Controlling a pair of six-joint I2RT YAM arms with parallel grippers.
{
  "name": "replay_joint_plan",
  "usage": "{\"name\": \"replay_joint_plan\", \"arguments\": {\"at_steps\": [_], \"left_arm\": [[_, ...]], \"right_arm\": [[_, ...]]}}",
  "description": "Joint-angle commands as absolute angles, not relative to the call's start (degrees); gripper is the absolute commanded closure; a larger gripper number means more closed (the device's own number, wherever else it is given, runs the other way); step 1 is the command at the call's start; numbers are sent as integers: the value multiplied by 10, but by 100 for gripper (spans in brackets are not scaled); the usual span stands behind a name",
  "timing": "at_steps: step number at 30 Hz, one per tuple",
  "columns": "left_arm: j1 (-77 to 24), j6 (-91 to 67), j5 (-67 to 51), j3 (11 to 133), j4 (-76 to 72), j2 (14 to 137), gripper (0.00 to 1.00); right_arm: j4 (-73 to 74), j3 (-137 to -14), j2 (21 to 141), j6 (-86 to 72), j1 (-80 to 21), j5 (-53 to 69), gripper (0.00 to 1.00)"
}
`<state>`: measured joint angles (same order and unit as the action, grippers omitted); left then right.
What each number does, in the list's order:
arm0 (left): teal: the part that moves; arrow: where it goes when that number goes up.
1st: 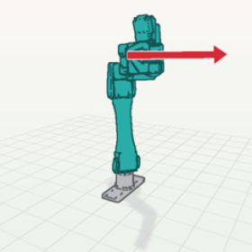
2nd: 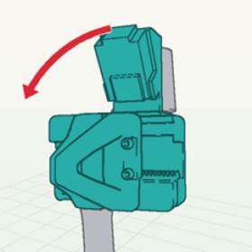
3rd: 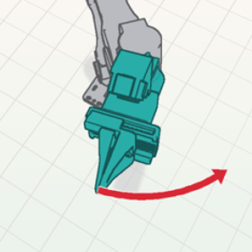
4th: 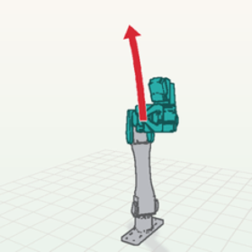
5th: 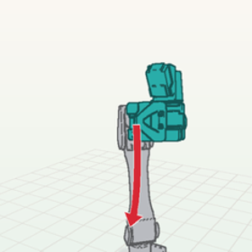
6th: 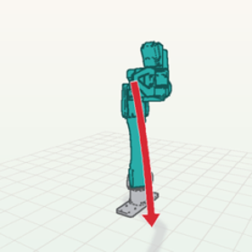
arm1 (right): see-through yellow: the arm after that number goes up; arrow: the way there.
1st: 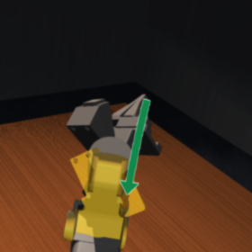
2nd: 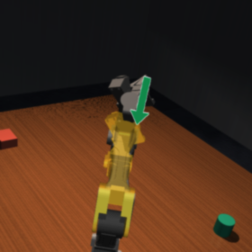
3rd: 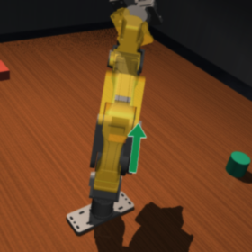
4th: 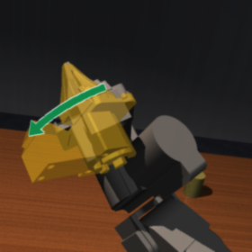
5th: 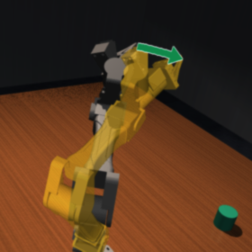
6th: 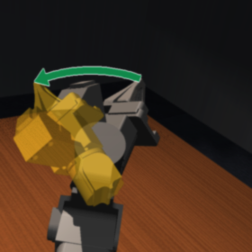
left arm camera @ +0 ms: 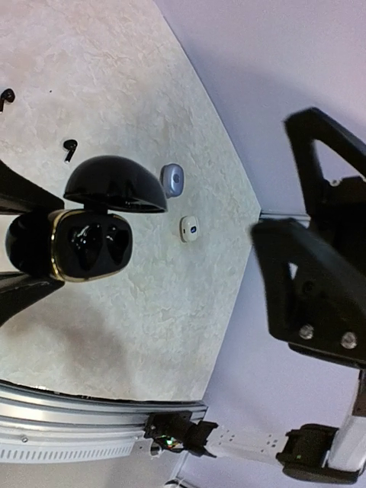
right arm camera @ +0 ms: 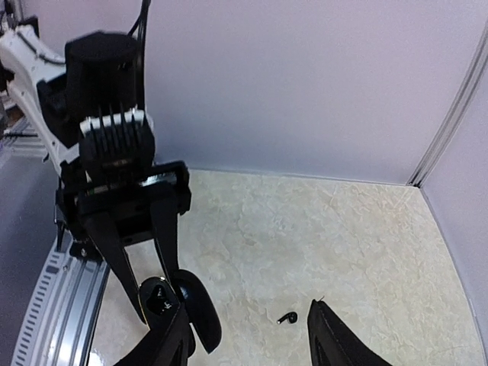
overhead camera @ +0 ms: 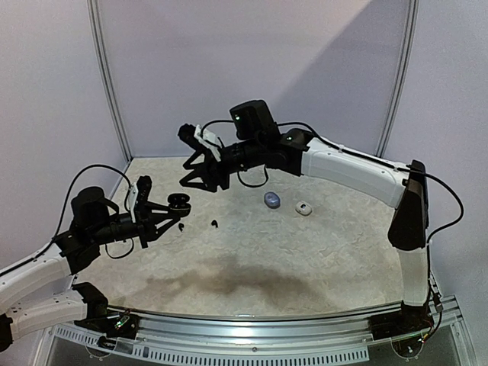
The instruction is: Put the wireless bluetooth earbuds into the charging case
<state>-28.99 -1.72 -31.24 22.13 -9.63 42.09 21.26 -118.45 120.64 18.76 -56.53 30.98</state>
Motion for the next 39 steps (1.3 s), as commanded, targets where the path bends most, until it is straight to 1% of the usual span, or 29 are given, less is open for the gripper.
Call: {"name": "replay_joint_plan", "arguments": {"at_steps": [1,3,5,7,10,13,17,23,29,33,39], "left_arm": [[-268,-81,-281,207,-113,413,100],[-259,-99,-258,203,-113,409,100],[-248,-116,-218,198,-110,404,100],[-235,-118,-188,192,-108,400,100],[-218,-107,-170,185,-102,392,100],[-211,-96,-166,178,-103,391,100],[-211,-93,-169,175,-108,395,100],[-209,-89,-170,172,-113,401,100],[-207,-87,-175,171,-117,405,100],[-207,-87,-176,169,-119,407,100],[-205,-81,-179,167,-126,408,100]], "right_arm": [[133,-1199,1213,62,-533,347,44],[124,-1203,1218,22,-523,306,43],[147,-1218,1233,-42,-517,205,43],[206,-1252,1268,-74,-517,119,44],[325,-1342,1347,-85,-524,38,45],[372,-1384,1410,-88,-533,-26,44],[358,-1383,1448,-91,-538,-40,42],[347,-1423,1521,-76,-553,-71,44],[333,-1433,1566,-72,-553,-80,53],[345,-1431,1578,-70,-553,-72,62],[369,-1421,1579,-61,-560,-46,69]]}}
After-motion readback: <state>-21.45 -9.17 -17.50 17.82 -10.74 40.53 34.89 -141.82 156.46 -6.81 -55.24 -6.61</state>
